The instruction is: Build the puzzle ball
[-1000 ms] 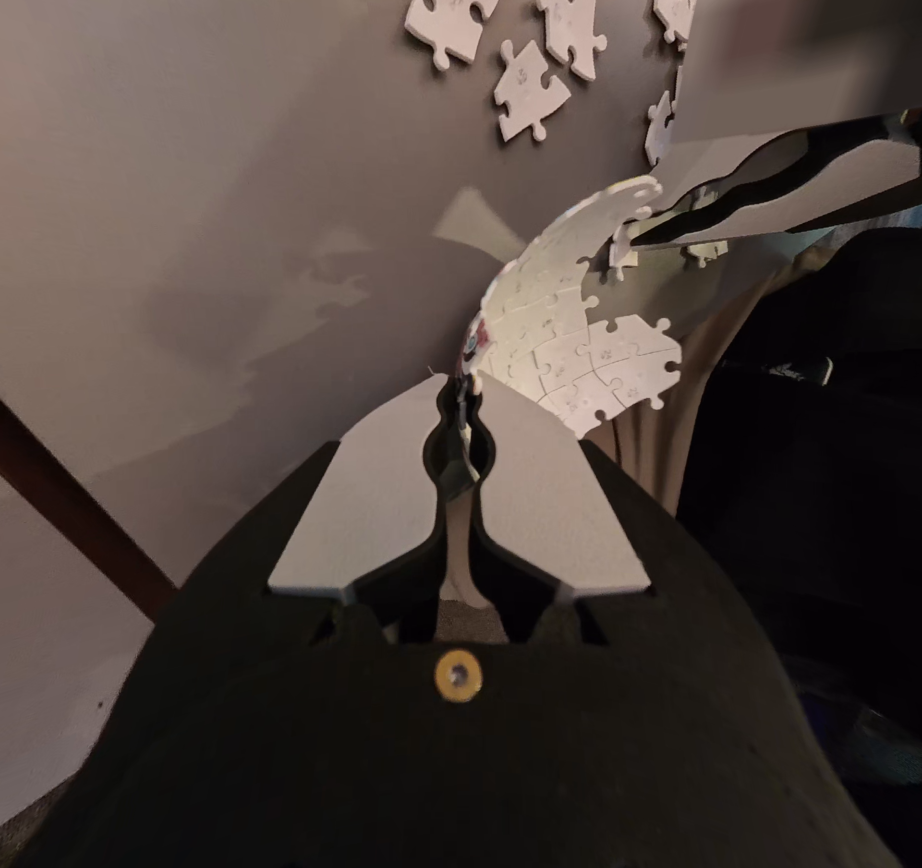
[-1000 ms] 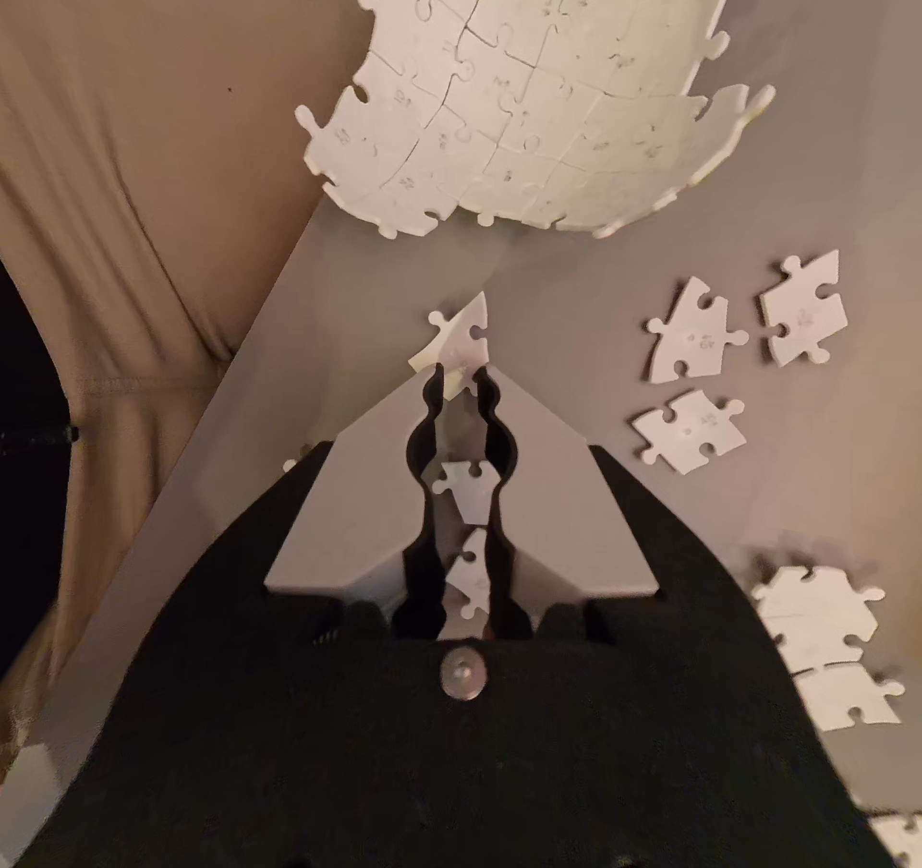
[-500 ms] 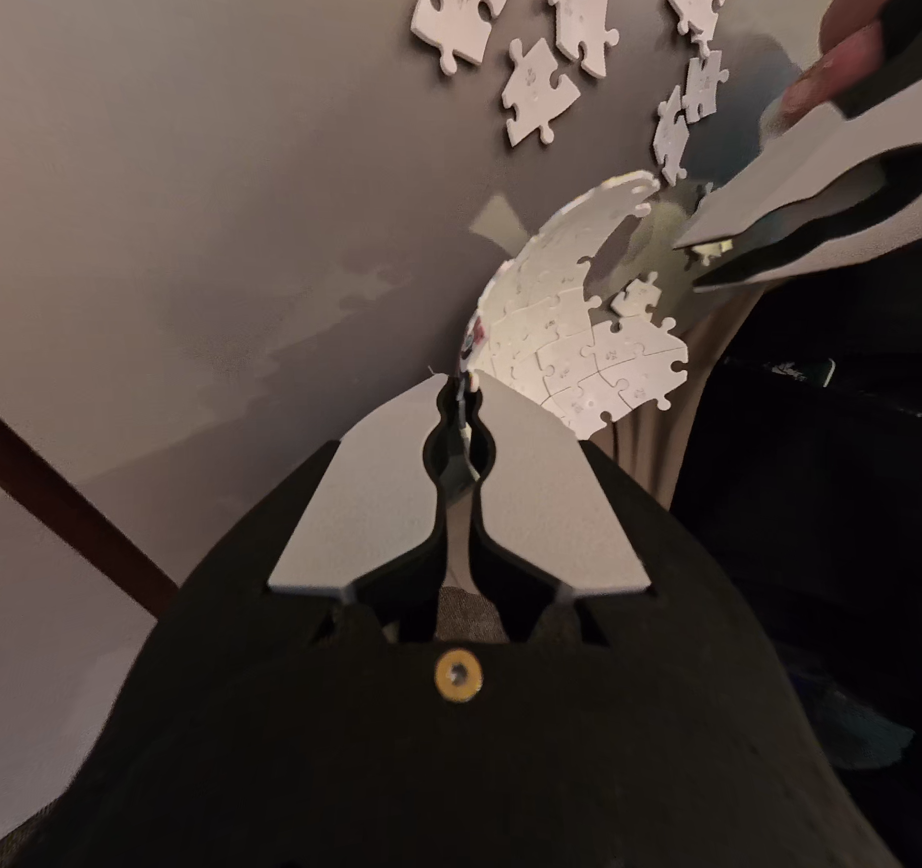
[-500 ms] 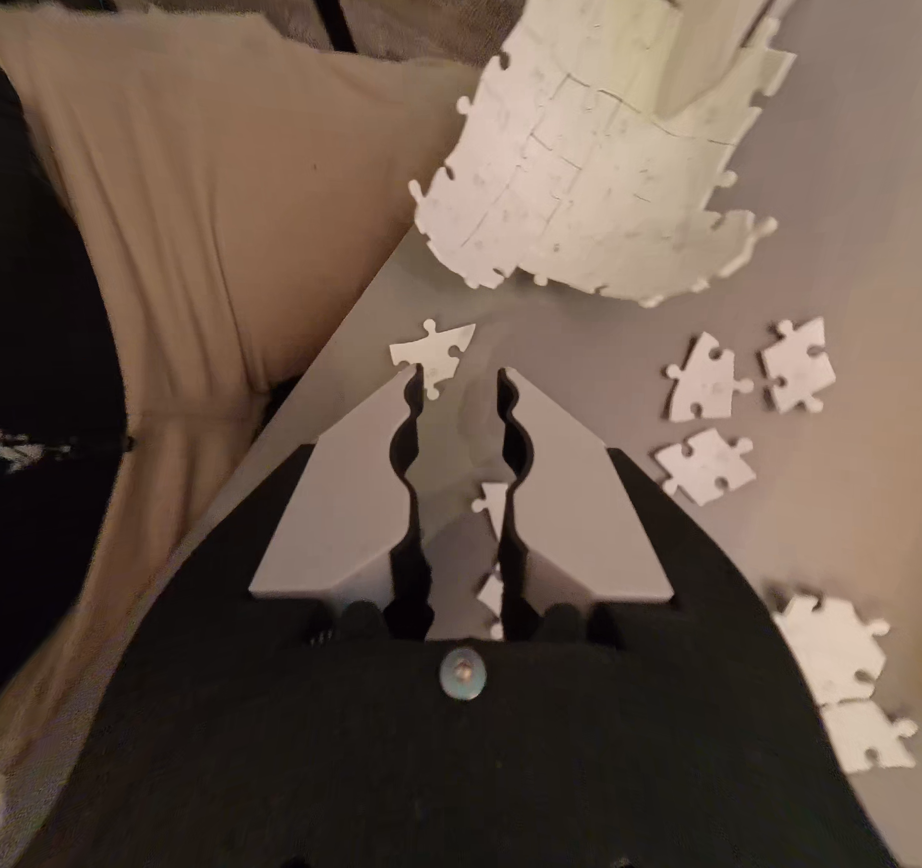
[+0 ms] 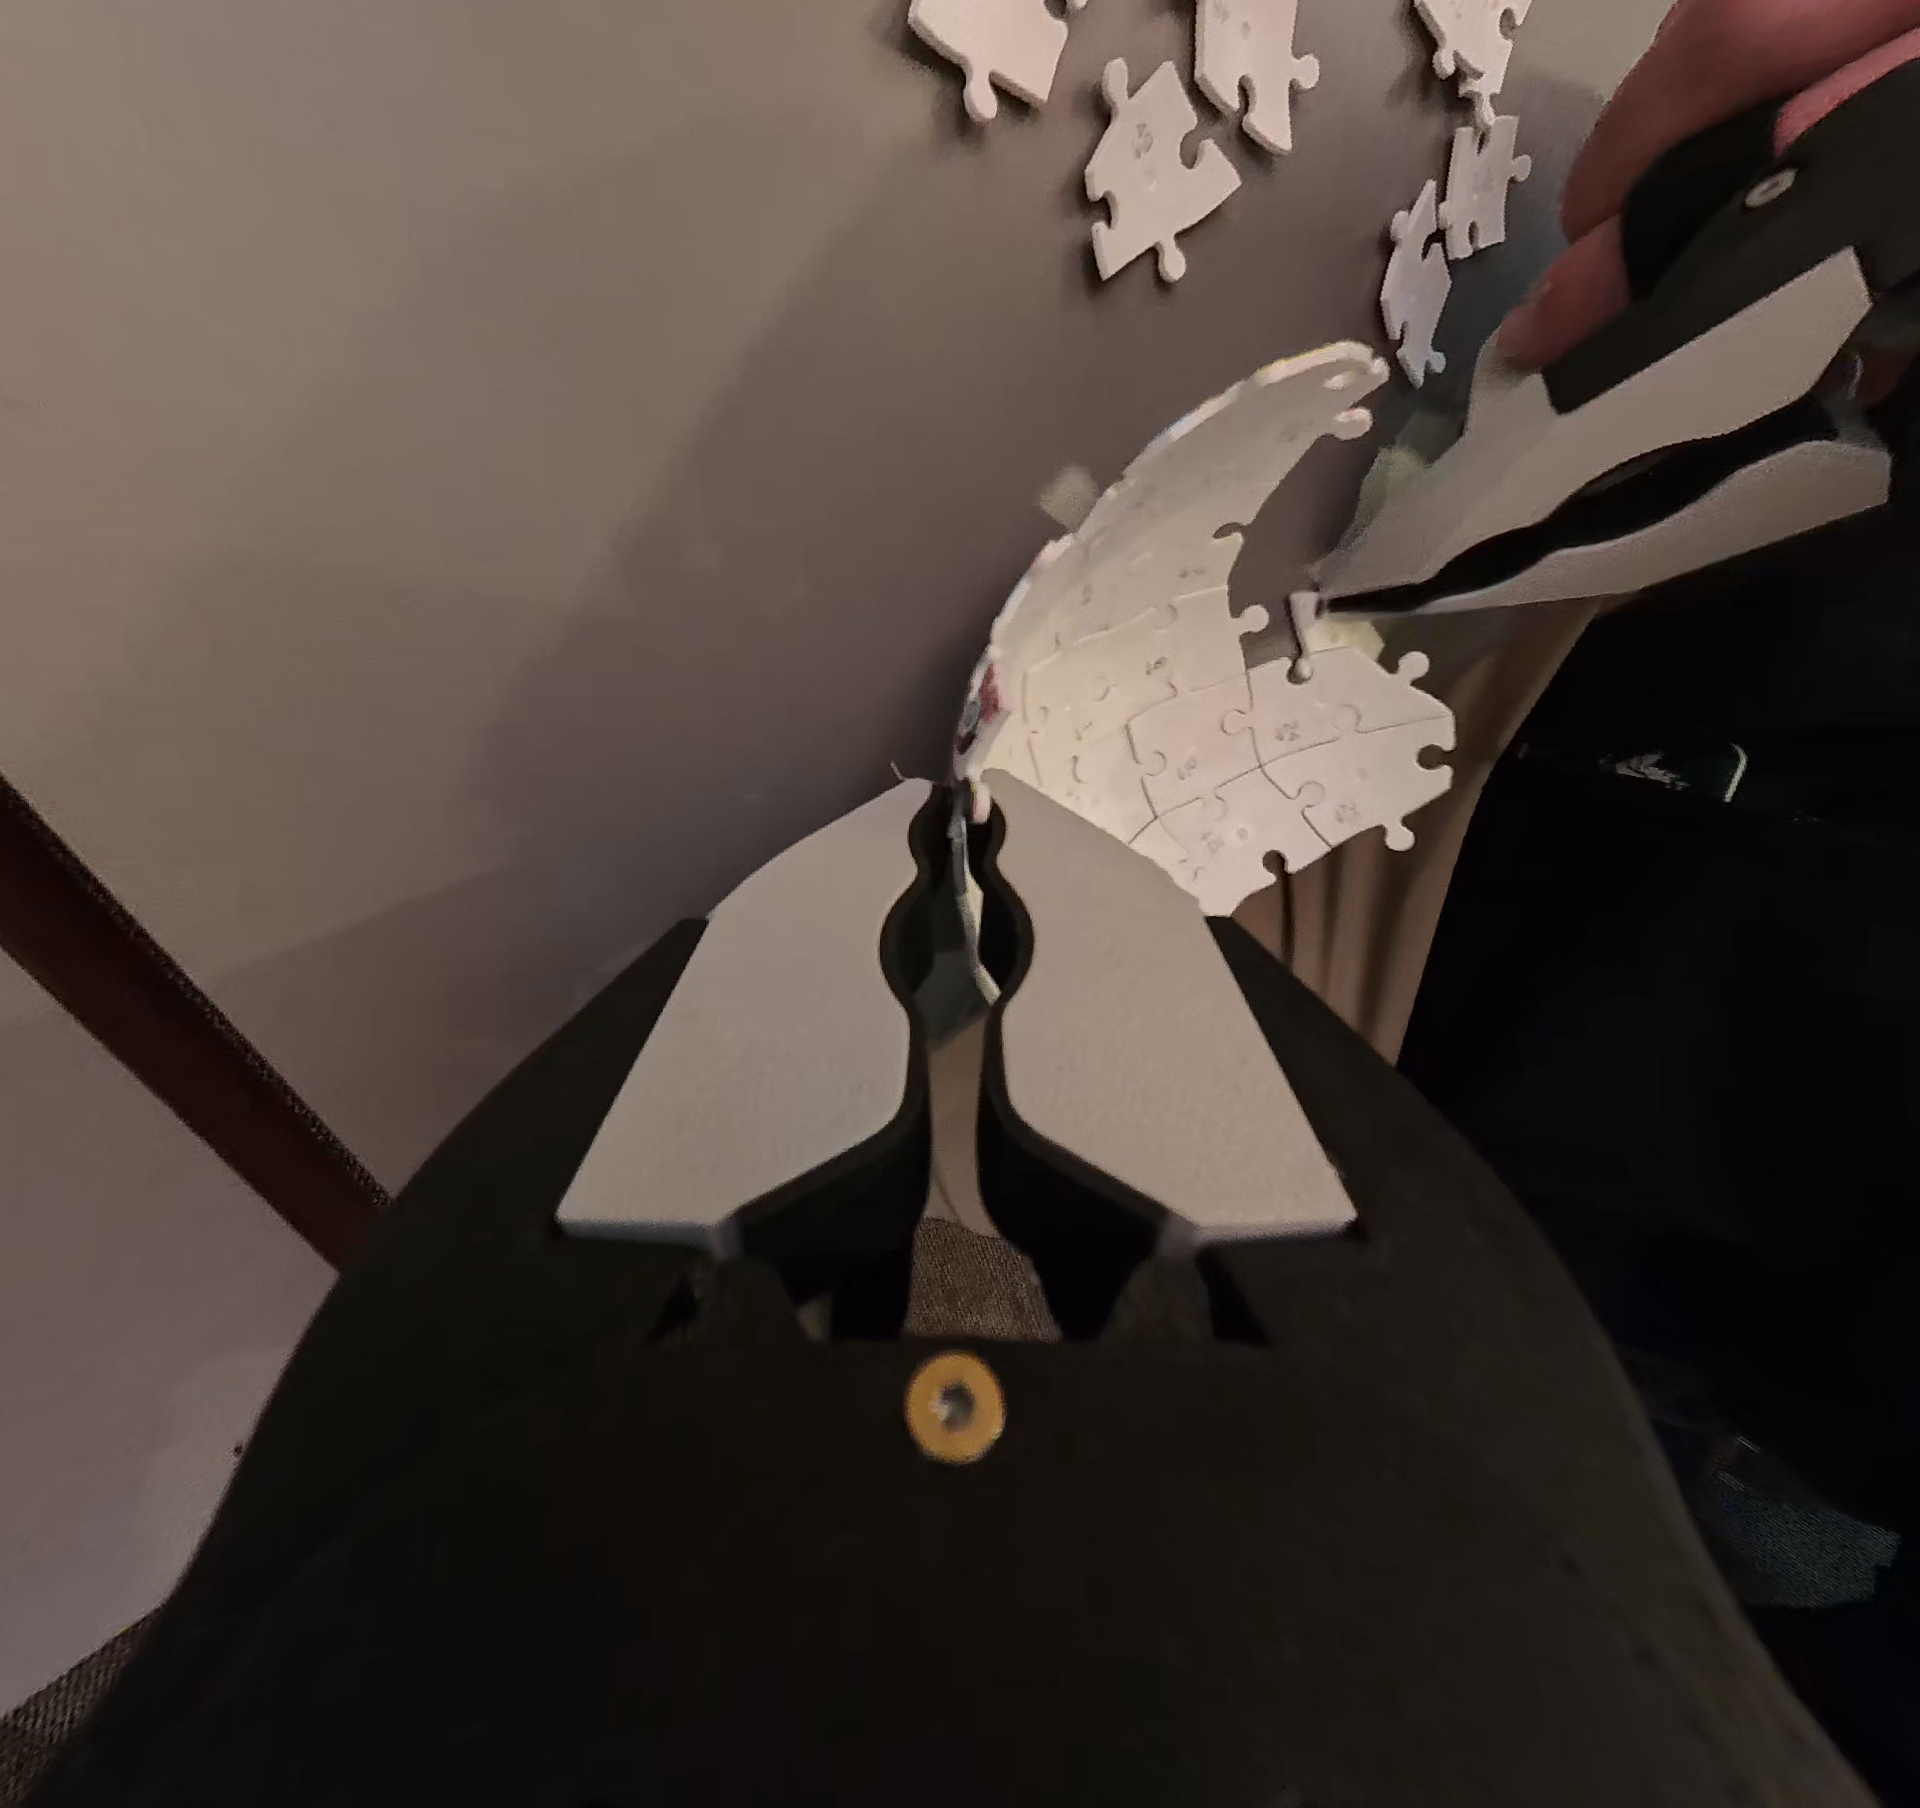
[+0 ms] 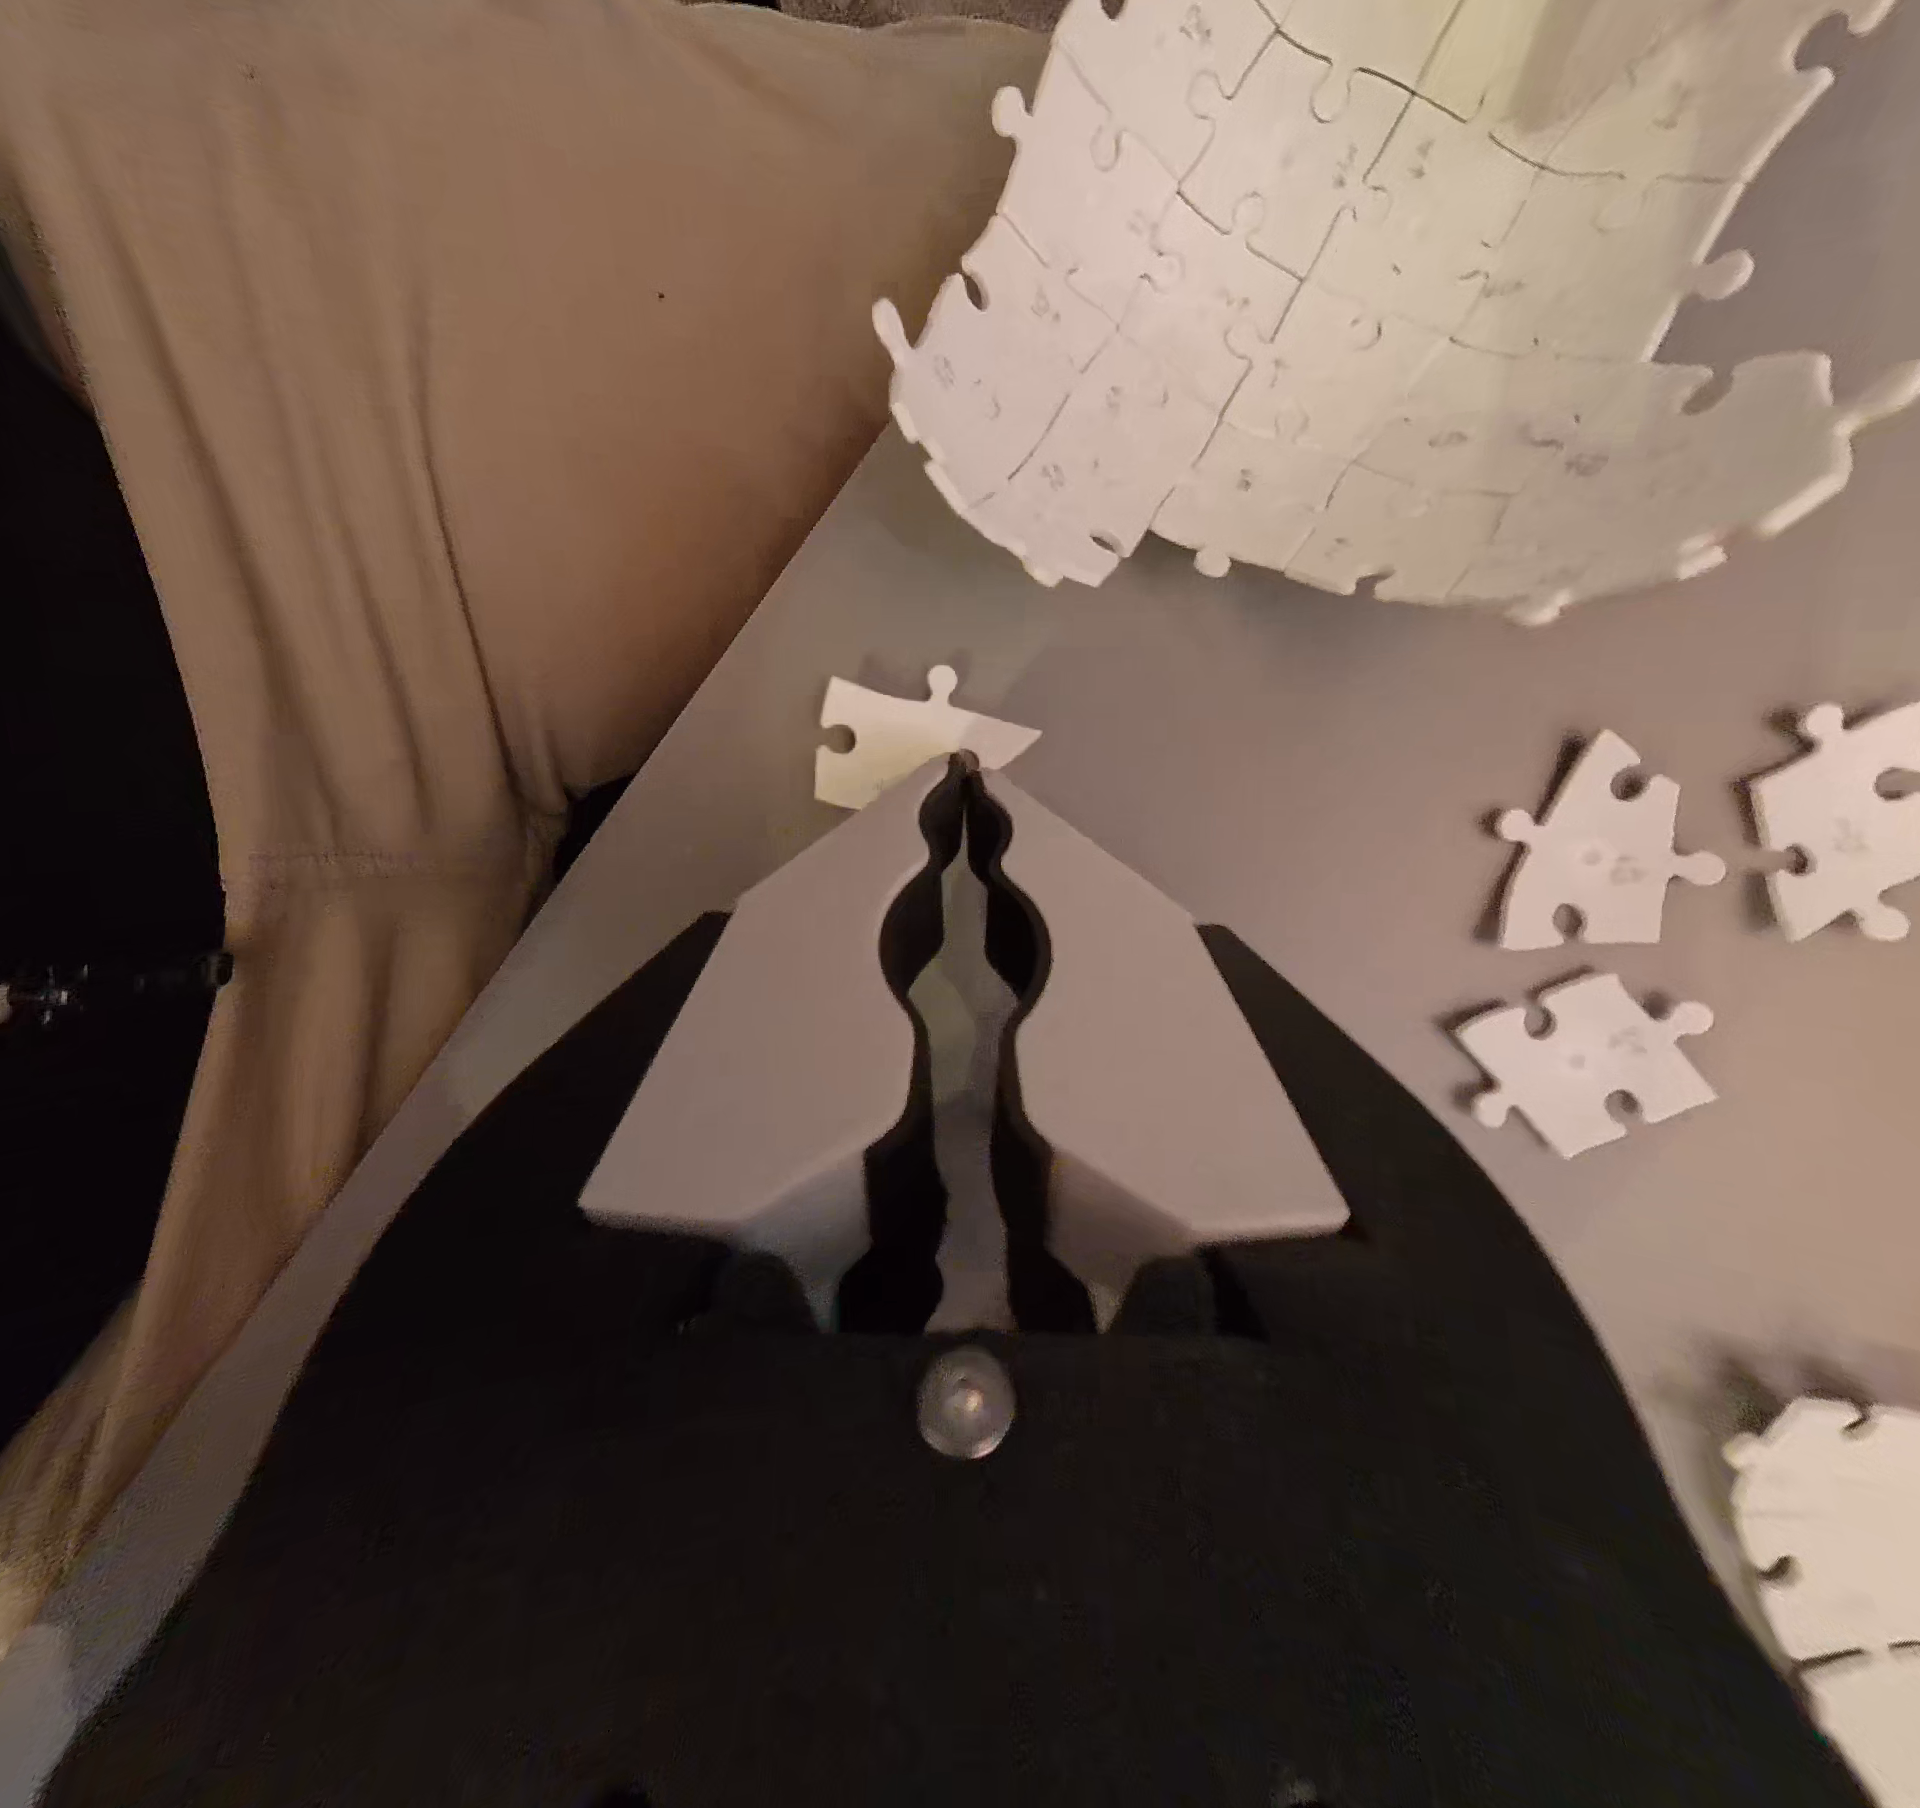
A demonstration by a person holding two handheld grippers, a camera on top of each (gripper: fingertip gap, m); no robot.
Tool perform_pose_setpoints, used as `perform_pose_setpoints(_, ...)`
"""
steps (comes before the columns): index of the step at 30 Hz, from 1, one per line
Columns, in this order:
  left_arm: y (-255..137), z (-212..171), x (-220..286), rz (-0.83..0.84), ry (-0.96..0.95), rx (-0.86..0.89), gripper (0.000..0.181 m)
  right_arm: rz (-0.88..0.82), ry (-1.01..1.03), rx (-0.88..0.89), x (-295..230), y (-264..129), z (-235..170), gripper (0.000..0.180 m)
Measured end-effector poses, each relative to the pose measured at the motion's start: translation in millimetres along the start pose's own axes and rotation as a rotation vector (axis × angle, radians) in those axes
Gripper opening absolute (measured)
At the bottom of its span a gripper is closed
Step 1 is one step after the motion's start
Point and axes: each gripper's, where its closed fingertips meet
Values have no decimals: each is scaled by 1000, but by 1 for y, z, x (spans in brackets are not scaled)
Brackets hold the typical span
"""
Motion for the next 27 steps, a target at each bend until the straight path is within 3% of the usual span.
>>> perform_pose_setpoints(9,0,-1,1,-5,-1,12,3,-64,110,33,-5,-16,-12,0)
perform_pose_setpoints(11,0,-1,1,-6,2,14,3,-48,34,87,-8,-23,-5,16)
perform_pose_setpoints(14,0,-1,2,-5,4,13,3,-49,-93,20,-4,-26,-11,42)
perform_pose_setpoints(16,0,0,2,-1,2,15,3,-41,-113,-9,-4,-19,-12,37)
perform_pose_setpoints(20,0,-1,2,-1,-1,20,3,-67,-100,-2,-7,-10,-11,5)
perform_pose_setpoints(27,1,0,3,-10,4,1,3,-95,-71,25,-9,-11,-12,3)
Point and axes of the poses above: each gripper's, where its closed fingertips meet, y out along the fingers, z out of its top, x = y × z across the jaws, and after that the axes turned 15 degrees about x, right-handed
